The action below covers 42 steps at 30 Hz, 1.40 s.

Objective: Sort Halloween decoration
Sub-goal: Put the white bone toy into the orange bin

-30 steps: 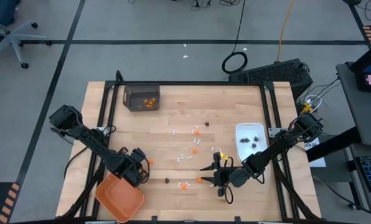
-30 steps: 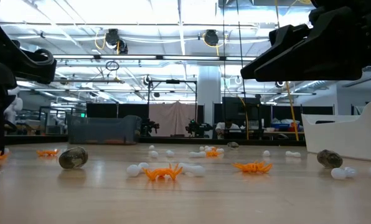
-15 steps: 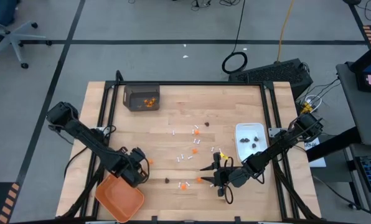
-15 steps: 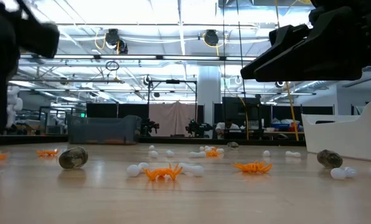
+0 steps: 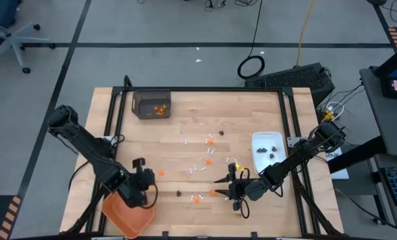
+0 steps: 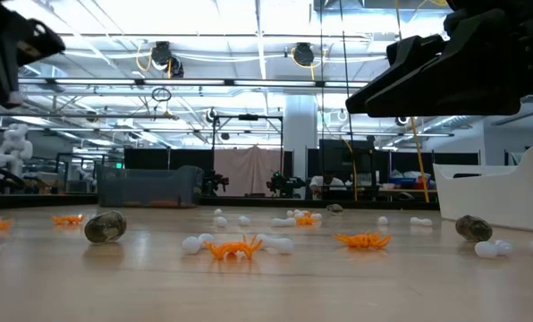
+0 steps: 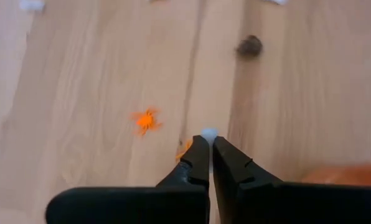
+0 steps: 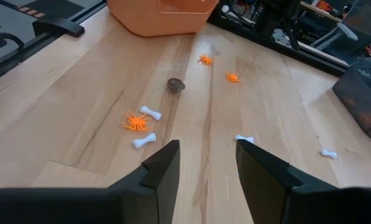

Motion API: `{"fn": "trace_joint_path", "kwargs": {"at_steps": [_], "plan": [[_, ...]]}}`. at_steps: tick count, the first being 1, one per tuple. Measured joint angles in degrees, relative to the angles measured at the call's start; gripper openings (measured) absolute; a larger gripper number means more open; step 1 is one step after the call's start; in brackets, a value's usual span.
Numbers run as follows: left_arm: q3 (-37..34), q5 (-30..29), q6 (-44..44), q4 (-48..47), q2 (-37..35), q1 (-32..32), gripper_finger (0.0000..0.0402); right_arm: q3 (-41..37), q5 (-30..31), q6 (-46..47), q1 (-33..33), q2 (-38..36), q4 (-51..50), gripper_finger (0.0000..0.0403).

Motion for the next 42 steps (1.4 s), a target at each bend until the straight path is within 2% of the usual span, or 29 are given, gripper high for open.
{"fn": "trace_joint_path", "kwargs": {"at_steps": [5,12,18,24,29,33,42], "plan": [[0.4,0.0,9.3,0.0,0.0,-0.3,0.0001,0.0,0.0,0.0,0.0,0.0,0.0,0.0141],[0.4,-0.3,9.2,0.6,0.0,-0.3,0.0001,0.0,0.0,0.0,0.0,0.0,0.1,0.0141],[0.4,0.6,9.1,6.5,0.0,-0.3,0.0001,0.0,0.0,0.0,0.0,0.0,0.1,0.0141],[3.1,4.9,-4.2,5.4,0.0,-0.3,0.0001,0.0,0.0,0.0,0.0,0.0,0.1,0.0141],[4.2,8.1,-6.4,5.5,0.0,-2.9,0.0001,0.0,0.0,0.0,0.0,0.0,0.0,0.0141],[4.2,11.5,-12.0,5.2,0.0,-5.3,0.0001,0.0,0.0,0.2,0.0,0.0,0.0,0.0141],[4.2,12.3,-24.3,4.9,0.7,-11.4,0.0001,0.0,0.0,0.7,0.0,0.0,0.0,0.0141]]}}
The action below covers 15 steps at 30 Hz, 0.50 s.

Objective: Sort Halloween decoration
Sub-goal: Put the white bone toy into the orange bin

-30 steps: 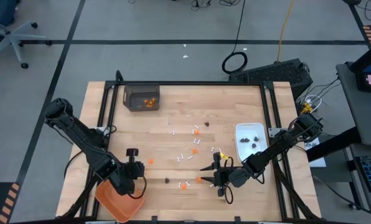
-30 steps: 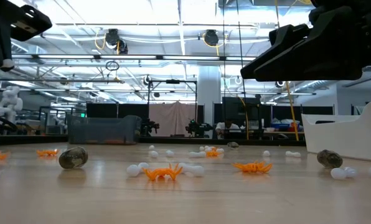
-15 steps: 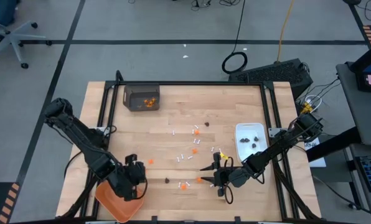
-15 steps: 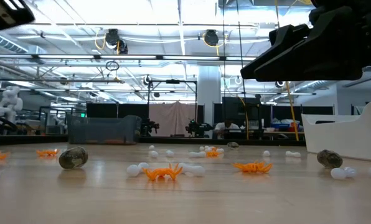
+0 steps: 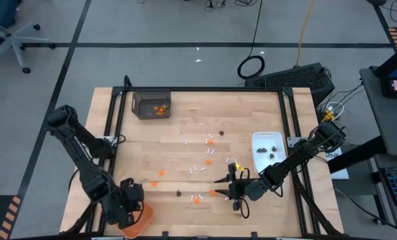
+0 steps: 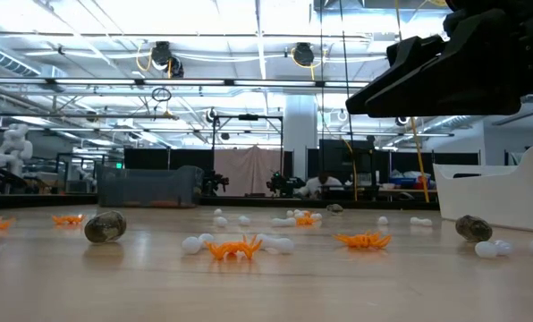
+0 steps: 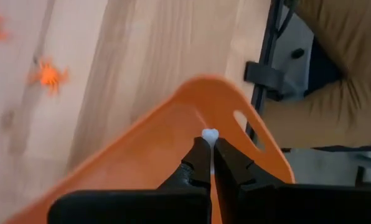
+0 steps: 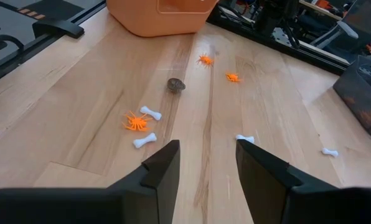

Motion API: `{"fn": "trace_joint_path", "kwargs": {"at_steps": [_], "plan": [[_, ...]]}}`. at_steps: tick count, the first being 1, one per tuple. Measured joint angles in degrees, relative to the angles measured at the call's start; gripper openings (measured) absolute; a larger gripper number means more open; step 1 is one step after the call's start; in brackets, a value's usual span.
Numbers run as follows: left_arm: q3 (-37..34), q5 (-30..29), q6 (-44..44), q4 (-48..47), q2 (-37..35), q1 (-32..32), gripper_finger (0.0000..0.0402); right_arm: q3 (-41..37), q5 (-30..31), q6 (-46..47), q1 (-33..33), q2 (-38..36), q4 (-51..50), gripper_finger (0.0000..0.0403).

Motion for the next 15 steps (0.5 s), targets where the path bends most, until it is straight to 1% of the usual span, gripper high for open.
{"fn": "trace_joint_path", "kwargs": {"at_steps": [3,5,8,10,13,15], "plan": [[0.0,0.2,-4.7,-1.4,1.4,-1.1,0.0001,0.0,0.0,0.0,0.0,0.0,0.0,0.0141],[0.0,1.8,-6.9,-1.0,2.7,-1.6,0.0001,0.0,0.0,0.0,0.0,0.0,0.0,0.0141],[0.0,4.2,-7.6,-1.2,4.8,-2.4,0.0001,0.0,0.0,0.6,0.0,0.0,0.1,0.0141],[0.0,4.4,-8.8,-1.7,6.3,-2.9,0.0003,0.0,0.0,0.8,0.0,0.0,0.2,0.0141],[0.0,4.4,-13.8,-4.1,8.1,-3.1,0.0019,0.0,0.0,0.9,0.0,0.0,0.2,0.0141],[0.0,5.3,-15.8,-5.9,8.7,-3.2,0.0040,0.0,0.0,0.9,0.0,0.0,0.2,0.0141]]}}
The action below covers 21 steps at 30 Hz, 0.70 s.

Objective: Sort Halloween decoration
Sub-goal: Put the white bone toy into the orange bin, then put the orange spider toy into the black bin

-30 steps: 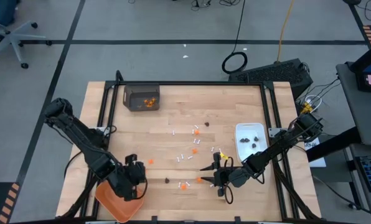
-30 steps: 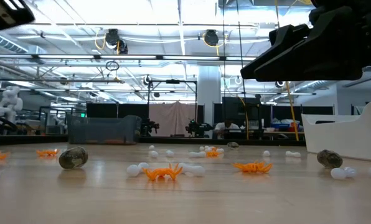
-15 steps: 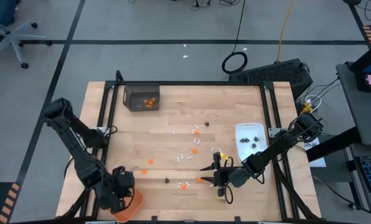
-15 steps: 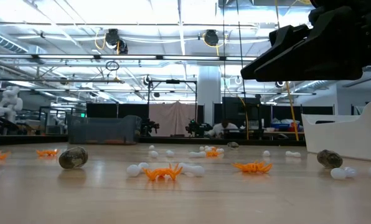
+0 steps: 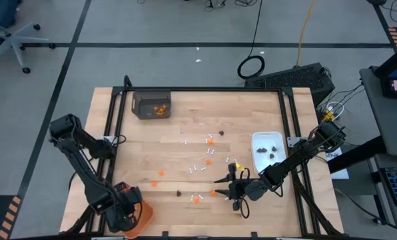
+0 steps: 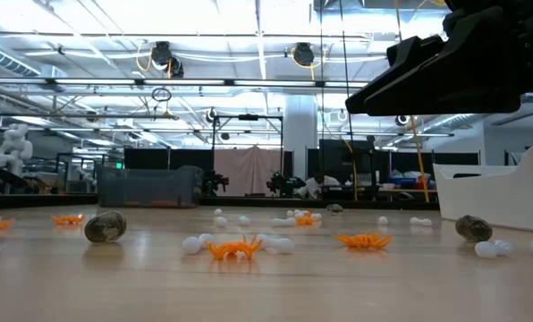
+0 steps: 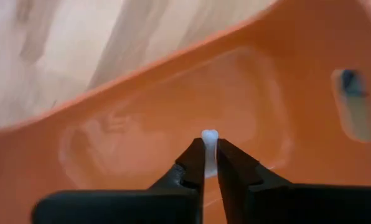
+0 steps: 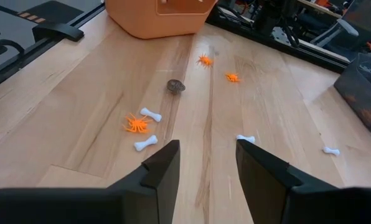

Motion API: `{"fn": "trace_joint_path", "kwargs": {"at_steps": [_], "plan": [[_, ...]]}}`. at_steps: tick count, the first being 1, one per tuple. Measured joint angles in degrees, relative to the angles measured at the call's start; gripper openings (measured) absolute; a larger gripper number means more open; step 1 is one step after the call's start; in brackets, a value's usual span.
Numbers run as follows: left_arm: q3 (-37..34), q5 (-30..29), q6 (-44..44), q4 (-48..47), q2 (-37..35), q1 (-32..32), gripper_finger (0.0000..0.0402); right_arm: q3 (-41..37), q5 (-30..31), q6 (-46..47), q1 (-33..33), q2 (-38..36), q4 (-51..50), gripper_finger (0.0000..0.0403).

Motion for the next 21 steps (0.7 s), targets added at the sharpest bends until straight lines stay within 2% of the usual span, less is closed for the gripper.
{"fn": "trace_joint_path", "kwargs": {"at_steps": [8,12,15,18,21], "plan": [[0.0,1.3,-3.3,-2.0,0.0,0.0,0.0152,0.0,0.0,1.7,0.0,0.0,-0.4,0.0141],[1.1,0.6,-6.4,-2.1,0.0,0.0,0.0173,0.0,0.0,3.3,0.4,0.0,-0.5,0.0141],[4.3,-6.6,-4.0,-3.9,-0.1,-0.1,0.0175,0.0,0.0,5.8,1.0,0.0,-0.5,0.0141],[7.6,-14.8,3.3,-5.4,-0.1,-0.4,0.0175,0.0,0.0,8.7,1.2,0.0,-0.5,0.0141],[9.8,-25.4,9.5,-7.2,-0.1,-0.4,0.0175,0.0,0.0,11.1,1.1,0.0,-0.4,0.0141]]}}
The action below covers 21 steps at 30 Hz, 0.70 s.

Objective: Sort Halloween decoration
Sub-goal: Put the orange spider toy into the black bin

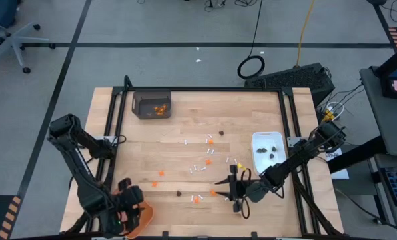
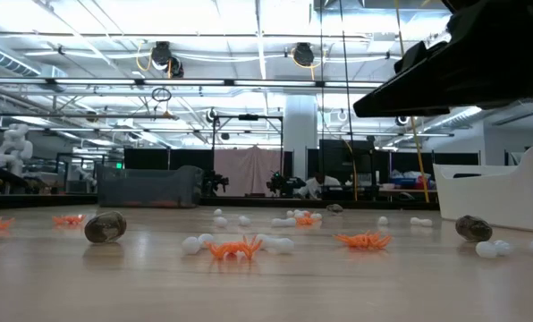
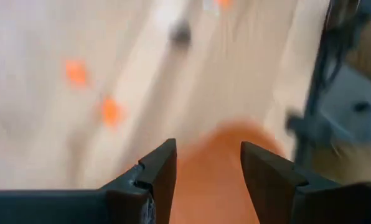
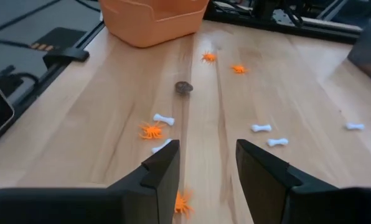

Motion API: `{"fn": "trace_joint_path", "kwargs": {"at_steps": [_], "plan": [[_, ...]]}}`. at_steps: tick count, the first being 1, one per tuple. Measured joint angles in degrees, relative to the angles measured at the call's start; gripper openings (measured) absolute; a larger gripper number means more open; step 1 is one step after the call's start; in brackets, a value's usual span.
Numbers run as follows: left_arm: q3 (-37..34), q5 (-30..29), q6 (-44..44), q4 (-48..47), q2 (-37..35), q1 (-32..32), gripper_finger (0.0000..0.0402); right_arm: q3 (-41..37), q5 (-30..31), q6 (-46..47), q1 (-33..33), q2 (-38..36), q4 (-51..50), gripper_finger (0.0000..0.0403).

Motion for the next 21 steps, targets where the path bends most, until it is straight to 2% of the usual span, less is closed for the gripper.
{"fn": "trace_joint_path", "kwargs": {"at_steps": [5,9,17,21], "plan": [[0.3,-17.3,8.6,0.6,0.0,0.9,0.0176,0.7,0.0,3.2,-1.0,0.0,-0.9,0.0141],[0.0,-26.1,10.2,0.5,0.0,2.7,0.0176,3.8,0.0,5.0,-2.0,0.0,-4.4,0.0141],[0.0,-27.2,13.2,0.5,0.0,7.4,0.0176,15.4,0.1,5.5,-4.7,0.8,-22.4,0.0141],[-0.1,-28.6,12.9,0.5,0.1,9.1,0.0176,18.2,0.0,5.1,-4.7,1.6,-27.0,0.0141]]}}
